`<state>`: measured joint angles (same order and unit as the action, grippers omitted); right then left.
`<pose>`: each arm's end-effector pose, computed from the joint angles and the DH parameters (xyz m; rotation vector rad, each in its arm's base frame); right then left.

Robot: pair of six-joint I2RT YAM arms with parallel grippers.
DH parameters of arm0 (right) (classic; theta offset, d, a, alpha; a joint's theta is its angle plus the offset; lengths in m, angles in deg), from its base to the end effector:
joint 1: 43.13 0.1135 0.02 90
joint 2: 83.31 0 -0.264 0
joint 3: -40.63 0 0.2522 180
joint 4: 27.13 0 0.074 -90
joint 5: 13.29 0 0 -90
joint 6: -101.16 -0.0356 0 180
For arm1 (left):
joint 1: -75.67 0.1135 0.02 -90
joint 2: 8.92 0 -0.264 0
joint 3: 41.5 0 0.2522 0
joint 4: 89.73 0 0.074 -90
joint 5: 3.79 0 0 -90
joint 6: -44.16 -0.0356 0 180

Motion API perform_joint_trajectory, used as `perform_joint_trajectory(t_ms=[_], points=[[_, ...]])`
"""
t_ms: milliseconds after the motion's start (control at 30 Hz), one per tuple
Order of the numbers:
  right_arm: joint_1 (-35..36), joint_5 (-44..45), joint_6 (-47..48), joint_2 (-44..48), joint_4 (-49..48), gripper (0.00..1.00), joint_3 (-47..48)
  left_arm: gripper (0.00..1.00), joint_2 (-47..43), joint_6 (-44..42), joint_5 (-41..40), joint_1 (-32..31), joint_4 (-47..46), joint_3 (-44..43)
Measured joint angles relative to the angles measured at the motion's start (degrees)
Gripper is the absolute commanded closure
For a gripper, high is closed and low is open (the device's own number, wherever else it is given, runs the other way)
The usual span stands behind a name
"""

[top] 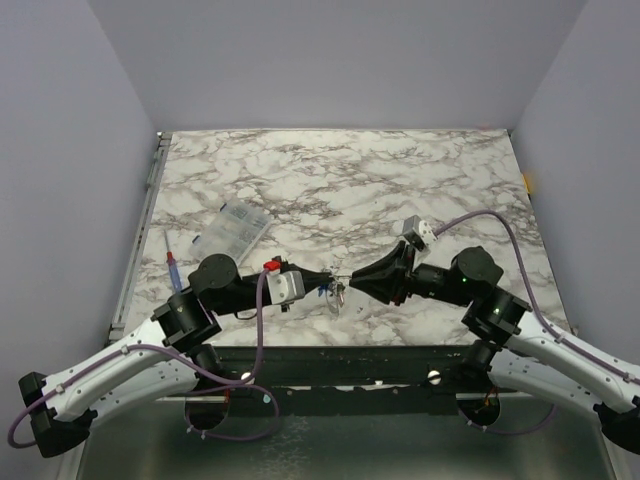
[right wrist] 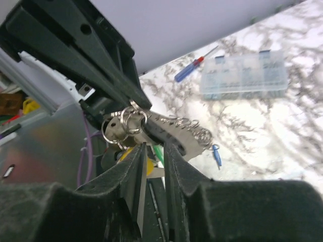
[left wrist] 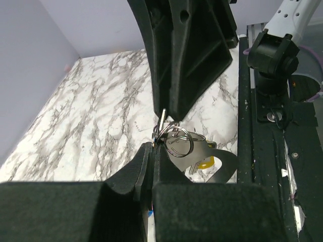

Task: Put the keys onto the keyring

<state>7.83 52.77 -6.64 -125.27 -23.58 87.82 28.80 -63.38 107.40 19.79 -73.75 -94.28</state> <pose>0.1030 0.1499 0.3161 -0.8160 1.4785 1.2481 0.0802 -0.1412 0.3388 1.2065 1.1196 -0.8091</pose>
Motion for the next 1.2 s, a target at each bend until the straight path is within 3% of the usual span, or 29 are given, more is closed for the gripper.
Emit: perform_joint_trajectory(t_ms=[433, 967, 1200], points=[[0.0, 4.7, 5.9, 0.5, 7.1, 0.63, 6.3, 1.0, -5.2, -3.9, 1.9, 0.0, -0.9, 4.1], [0.0, -14.9, 3.2, -14.9, 1.5, 0.61, 9.6, 1.0, -10.4, -7.3, 4.8, 0.0, -2.2, 9.3], [-0.1, -19.0, 0.7, -15.9, -1.2, 0.6, 9.6, 1.0, -10.9, -7.9, 5.2, 0.0, -2.7, 9.4]])
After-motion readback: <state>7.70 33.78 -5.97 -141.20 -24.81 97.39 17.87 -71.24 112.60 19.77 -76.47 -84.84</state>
